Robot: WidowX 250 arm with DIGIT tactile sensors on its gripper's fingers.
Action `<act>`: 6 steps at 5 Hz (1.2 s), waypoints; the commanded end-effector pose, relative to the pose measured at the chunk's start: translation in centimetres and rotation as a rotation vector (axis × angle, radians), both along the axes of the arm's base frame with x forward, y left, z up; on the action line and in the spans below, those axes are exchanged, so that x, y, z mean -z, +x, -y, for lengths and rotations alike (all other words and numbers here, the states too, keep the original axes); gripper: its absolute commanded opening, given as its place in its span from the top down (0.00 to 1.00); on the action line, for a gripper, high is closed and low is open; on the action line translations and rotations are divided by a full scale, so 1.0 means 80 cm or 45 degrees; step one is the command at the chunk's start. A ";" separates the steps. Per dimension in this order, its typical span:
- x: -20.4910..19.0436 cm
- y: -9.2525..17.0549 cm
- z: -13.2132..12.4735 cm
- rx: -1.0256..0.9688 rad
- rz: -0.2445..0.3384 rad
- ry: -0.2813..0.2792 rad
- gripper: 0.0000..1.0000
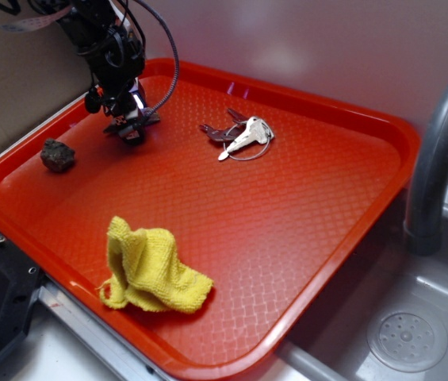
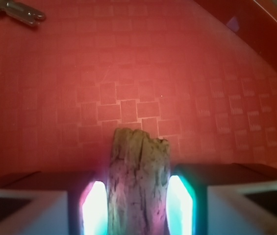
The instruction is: Grab the wood chip.
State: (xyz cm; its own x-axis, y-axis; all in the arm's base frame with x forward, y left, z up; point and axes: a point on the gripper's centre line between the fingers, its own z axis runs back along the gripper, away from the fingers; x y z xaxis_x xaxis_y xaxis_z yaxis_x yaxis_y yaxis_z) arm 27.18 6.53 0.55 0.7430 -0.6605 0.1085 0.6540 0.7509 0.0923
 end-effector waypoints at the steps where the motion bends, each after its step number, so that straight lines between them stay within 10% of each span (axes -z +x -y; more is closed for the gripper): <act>1: -0.047 -0.028 0.027 -0.190 0.072 -0.015 1.00; 4: -0.238 -0.053 0.066 -0.913 0.096 -0.327 1.00; 5: -0.271 -0.055 0.062 -0.987 0.079 -0.295 1.00; 6: -0.275 -0.064 0.074 -1.083 0.025 -0.430 1.00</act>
State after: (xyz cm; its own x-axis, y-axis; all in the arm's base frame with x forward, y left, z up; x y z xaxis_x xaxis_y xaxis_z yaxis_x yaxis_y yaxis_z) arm 21.55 0.35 21.10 0.9707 0.1729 0.1669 -0.1384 0.9700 -0.1998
